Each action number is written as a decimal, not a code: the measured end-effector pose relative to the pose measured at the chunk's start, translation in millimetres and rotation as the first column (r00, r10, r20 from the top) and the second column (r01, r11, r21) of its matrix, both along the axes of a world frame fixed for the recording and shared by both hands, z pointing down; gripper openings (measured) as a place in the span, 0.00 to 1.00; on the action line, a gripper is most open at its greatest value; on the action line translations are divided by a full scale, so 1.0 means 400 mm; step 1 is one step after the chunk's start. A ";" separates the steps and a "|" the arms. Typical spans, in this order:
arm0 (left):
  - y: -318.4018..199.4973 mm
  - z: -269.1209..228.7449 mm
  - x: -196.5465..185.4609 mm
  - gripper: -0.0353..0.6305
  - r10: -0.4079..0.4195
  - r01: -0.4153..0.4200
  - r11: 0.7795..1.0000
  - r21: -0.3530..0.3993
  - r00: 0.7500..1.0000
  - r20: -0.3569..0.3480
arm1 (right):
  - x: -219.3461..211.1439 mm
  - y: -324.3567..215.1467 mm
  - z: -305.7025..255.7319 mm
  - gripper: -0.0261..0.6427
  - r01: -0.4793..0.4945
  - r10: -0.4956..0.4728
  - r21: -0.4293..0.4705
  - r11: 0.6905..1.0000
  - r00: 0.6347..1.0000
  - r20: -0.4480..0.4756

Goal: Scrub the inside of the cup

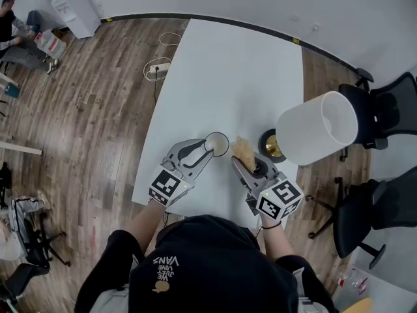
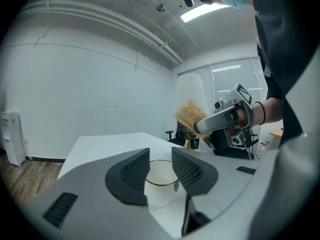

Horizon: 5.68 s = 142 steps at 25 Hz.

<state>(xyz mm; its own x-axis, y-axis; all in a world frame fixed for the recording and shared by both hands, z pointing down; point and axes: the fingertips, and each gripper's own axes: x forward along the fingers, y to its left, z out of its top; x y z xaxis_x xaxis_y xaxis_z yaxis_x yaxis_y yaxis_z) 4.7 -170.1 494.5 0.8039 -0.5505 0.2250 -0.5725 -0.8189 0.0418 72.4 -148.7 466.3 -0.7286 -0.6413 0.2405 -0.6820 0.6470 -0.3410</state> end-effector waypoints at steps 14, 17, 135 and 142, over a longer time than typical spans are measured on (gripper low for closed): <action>-0.021 0.122 0.042 0.65 0.083 -0.080 0.996 -0.031 0.993 0.090 | 0.008 0.000 0.012 0.18 -0.009 0.009 -0.004 1.000 1.000 -0.005; -0.028 0.155 0.053 0.65 0.098 -0.093 0.994 -0.052 0.989 0.107 | 0.012 -0.001 0.010 0.18 -0.016 0.016 -0.008 1.000 1.000 -0.008; 0.051 0.128 0.097 0.65 0.113 -0.310 0.937 0.161 0.705 0.700 | -0.025 0.126 0.145 0.18 0.386 -0.639 -0.510 0.768 0.518 -0.569; 0.065 0.144 0.097 0.65 0.131 -0.328 0.933 0.150 0.695 0.707 | -0.082 0.131 0.127 0.18 0.453 -0.663 -0.486 0.747 0.559 -0.498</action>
